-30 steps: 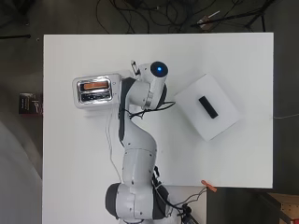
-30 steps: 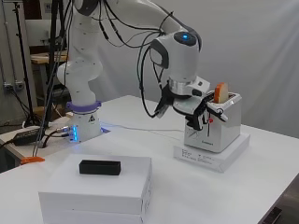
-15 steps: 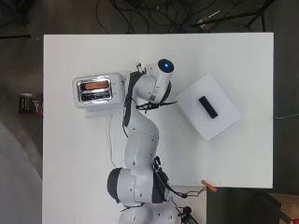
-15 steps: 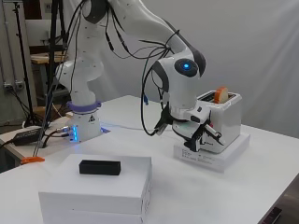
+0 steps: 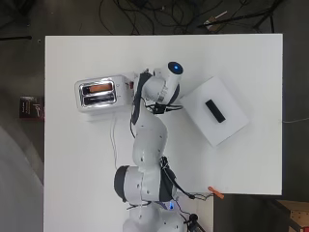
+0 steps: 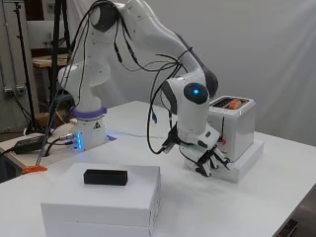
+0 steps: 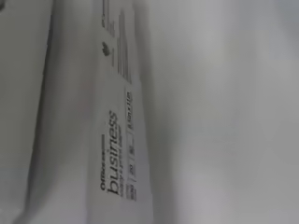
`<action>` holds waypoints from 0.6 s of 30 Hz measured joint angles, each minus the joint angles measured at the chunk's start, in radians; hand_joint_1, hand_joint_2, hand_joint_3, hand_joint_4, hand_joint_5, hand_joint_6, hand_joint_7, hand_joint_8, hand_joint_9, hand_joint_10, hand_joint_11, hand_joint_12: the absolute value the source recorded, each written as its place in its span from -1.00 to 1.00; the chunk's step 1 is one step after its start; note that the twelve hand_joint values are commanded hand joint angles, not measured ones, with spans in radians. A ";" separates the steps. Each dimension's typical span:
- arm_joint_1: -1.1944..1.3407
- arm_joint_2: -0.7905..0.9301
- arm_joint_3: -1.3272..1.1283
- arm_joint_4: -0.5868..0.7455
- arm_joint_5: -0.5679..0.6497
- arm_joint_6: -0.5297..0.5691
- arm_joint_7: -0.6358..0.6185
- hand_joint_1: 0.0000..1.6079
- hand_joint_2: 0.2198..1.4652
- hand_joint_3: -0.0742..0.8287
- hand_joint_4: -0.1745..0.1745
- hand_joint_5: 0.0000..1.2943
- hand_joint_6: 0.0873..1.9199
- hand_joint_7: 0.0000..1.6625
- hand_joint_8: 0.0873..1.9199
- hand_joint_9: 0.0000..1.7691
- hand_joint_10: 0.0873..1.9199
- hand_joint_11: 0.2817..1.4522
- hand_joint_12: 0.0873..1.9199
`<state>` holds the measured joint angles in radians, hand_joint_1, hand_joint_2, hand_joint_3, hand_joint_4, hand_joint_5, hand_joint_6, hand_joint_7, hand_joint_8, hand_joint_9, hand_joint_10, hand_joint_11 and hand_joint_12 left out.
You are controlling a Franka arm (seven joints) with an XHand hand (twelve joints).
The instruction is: Teleoperate dual arm-hand system to toast a bread
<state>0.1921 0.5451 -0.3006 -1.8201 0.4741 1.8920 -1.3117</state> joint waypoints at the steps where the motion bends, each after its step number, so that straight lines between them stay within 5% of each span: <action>1: 0.002 -0.028 0.007 0.000 -0.027 -0.003 0.004 -0.99 0.37 -0.84 -0.36 -0.25 -1.00 0.26 1.00 0.55 1.00 0.38 0.98; 3: 0.003 -0.096 0.019 0.002 -0.064 0.011 0.012 -1.00 0.35 -0.84 -0.48 -0.31 -1.00 0.19 1.00 0.52 1.00 0.43 1.00; 4: 0.004 -0.129 0.023 0.006 -0.083 0.020 0.023 -1.00 0.34 -0.84 -0.50 -0.37 -1.00 0.04 1.00 0.37 1.00 0.24 0.98; 5: 0.005 -0.156 0.029 0.013 -0.110 0.026 0.040 -1.00 0.31 -0.85 -0.50 -0.49 -1.00 -0.09 0.65 0.17 0.79 -0.06 0.79; 7: 0.004 -0.203 0.044 0.022 -0.182 0.029 0.081 -1.00 0.25 -0.84 -0.39 -0.63 -1.00 -0.25 -0.44 -0.02 -0.13 -0.35 -0.05; 9: 0.001 -0.266 0.065 0.013 -0.248 0.031 0.113 -1.00 0.20 -0.85 -0.21 -0.67 -1.00 -0.55 -0.93 -0.32 -0.80 -0.54 -0.74; 11: -0.004 -0.360 0.089 -0.012 -0.298 0.033 0.154 -1.00 0.17 -0.84 -0.13 -0.68 -1.00 -0.69 -1.00 -0.50 -1.00 -0.63 -0.99; 18: -0.020 -0.732 0.175 -0.153 -0.418 0.001 0.293 -1.00 0.15 -0.84 -0.13 -0.65 -1.00 -0.71 -1.00 -0.48 -1.00 -0.66 -1.00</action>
<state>0.1719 -0.1867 -0.1258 -1.9729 0.0558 1.8926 -1.0191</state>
